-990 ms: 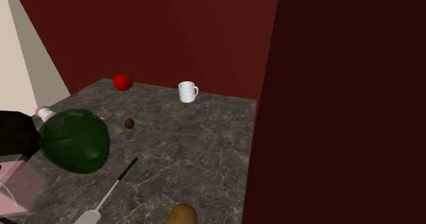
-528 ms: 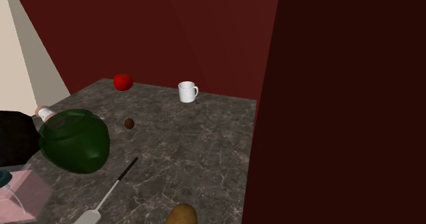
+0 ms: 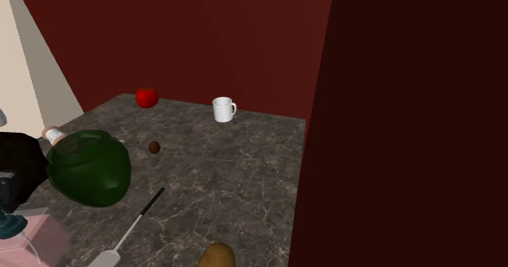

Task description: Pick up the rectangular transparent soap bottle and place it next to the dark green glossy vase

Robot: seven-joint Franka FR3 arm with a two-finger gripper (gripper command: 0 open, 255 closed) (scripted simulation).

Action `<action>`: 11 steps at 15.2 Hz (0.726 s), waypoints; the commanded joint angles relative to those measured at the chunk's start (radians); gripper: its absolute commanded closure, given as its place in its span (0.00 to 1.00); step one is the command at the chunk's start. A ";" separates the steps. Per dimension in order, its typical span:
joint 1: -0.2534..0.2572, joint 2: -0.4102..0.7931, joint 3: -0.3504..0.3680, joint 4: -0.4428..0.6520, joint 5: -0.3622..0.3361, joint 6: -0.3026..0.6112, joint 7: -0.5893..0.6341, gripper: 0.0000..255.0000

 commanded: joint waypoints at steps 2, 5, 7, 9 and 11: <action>0.008 0.003 0.017 -0.036 0.017 0.039 -0.001 1.00; 0.015 0.010 0.035 -0.071 0.035 0.080 -0.003 1.00; 0.019 0.016 0.047 -0.094 0.047 0.109 -0.005 1.00; 0.023 0.023 0.058 -0.113 0.058 0.135 -0.007 1.00; 0.023 0.023 0.058 -0.113 0.058 0.135 -0.007 1.00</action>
